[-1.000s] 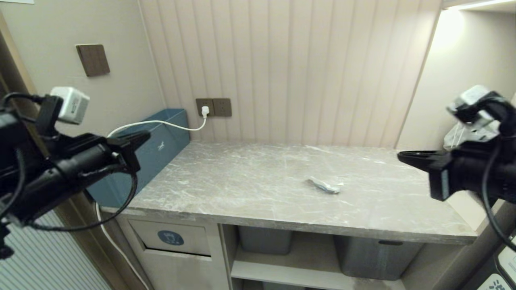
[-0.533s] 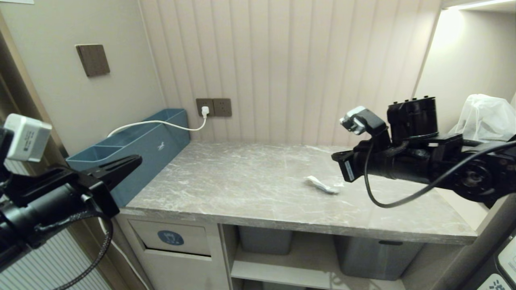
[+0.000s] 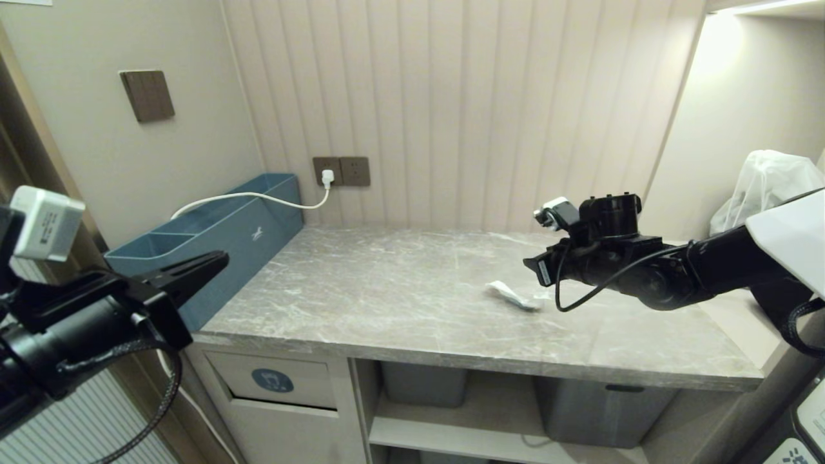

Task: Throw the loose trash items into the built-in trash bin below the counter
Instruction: Pick up the garbage

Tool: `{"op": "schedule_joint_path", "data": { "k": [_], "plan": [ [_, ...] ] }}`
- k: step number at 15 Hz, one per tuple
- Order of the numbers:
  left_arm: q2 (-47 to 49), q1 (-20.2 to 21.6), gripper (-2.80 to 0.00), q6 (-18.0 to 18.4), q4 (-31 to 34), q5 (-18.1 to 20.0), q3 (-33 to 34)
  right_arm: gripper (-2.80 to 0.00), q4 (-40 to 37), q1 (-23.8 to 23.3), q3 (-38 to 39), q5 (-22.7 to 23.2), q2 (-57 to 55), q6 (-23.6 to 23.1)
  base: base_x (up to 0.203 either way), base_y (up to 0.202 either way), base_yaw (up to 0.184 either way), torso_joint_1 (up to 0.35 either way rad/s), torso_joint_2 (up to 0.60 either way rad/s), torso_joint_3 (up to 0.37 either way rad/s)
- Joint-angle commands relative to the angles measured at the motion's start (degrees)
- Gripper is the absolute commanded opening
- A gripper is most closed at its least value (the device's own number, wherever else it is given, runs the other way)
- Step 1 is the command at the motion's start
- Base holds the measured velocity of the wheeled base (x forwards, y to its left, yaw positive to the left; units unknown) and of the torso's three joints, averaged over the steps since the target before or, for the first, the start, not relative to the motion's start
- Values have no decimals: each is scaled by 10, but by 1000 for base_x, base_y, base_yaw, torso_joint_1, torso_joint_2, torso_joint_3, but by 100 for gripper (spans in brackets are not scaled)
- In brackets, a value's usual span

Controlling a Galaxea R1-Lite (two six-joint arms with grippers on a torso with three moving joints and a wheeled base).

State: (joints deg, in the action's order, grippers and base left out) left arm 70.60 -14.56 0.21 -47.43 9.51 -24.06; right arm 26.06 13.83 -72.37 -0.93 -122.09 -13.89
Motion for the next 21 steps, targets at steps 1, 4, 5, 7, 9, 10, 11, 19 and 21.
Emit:
{"op": "schedule_joint_path", "data": {
  "k": [1,4,5,7,9,10,11,19,21],
  "plan": [
    [9,0,-280,-1,-3,1,-2,0,1,-13,0,5,-37,-2,0,0,0,0,0,0],
    [15,0,-280,-5,-3,0,-2,0,1,-13,8,17,-50,-2,0,0,0,0,0,0],
    [19,0,-280,-5,-3,0,-2,0,2,-13,15,18,-50,-2,0,0,0,0,0,0],
    [31,-1,-280,-5,-5,0,-3,0,14,-11,33,21,-48,-2,0,0,0,0,0,0],
    [44,-1,-280,-5,-8,1,-7,0,38,-10,65,31,-49,-8,0,0,0,0,0,0],
    [48,-1,-280,-5,-8,0,-13,0,57,-10,78,33,-52,-11,0,0,0,0,0,0],
    [51,-1,-280,-6,-8,0,-16,0,67,-10,82,33,-57,-11,0,0,0,0,0,0],
    [50,0,-280,-33,-8,-1,-18,0,76,-9,33,34,-112,-12,0,0,0,0,0,0],
    [49,0,-280,-33,-8,-2,-17,-280,76,-8,25,34,-119,-13,0,0,0,0,0,0]
  ]
}}
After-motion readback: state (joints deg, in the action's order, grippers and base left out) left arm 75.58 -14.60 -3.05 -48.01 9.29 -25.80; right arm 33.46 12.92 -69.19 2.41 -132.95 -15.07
